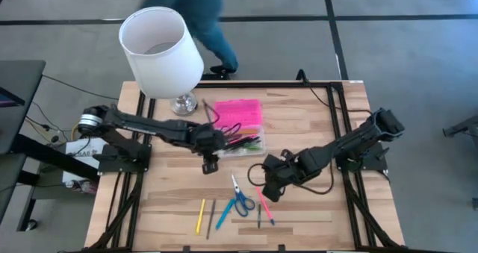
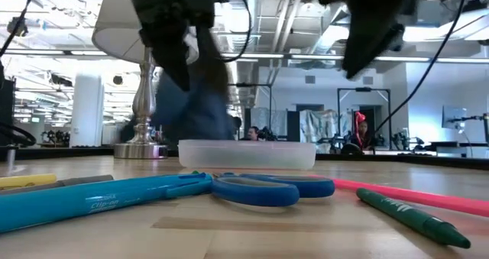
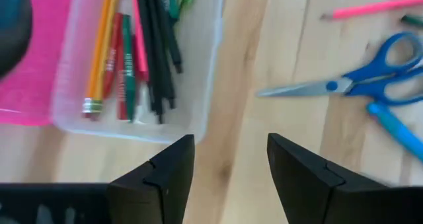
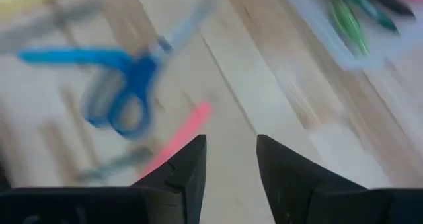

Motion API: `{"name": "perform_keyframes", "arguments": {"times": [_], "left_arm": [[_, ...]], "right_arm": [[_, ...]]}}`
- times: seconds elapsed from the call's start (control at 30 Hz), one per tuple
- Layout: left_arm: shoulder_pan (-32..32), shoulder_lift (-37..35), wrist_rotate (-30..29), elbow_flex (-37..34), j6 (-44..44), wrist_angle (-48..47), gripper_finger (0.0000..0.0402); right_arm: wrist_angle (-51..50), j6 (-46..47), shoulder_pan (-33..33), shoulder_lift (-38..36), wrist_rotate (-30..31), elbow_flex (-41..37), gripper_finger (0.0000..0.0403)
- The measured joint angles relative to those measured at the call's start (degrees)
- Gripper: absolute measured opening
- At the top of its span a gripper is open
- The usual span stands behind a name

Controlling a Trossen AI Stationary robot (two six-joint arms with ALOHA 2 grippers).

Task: Pick & place school supplies into a supply box
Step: Put the pink pencil into the supply box

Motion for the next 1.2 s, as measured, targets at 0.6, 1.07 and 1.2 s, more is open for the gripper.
{"name": "perform_keyframes", "arguments": {"times": [0.6,1.07,1.2], "left_arm": [[-8.08,-19.19,-9.3,-22.59,-15.19,9.37,0.0185],[-8.48,-21.73,-11.56,-22.91,-13.07,7.38,0.0185],[-8.48,-21.55,-11.37,-22.91,-12.96,7.81,0.0185]], "right_arm": [[9.98,18.87,-1.04,11.85,-11.72,-0.07,0.0127],[13.44,26.69,0.64,15.1,-7.98,1.01,0.0127],[13.65,28.25,1.07,15.21,-8.22,1.11,0.0127]]}}
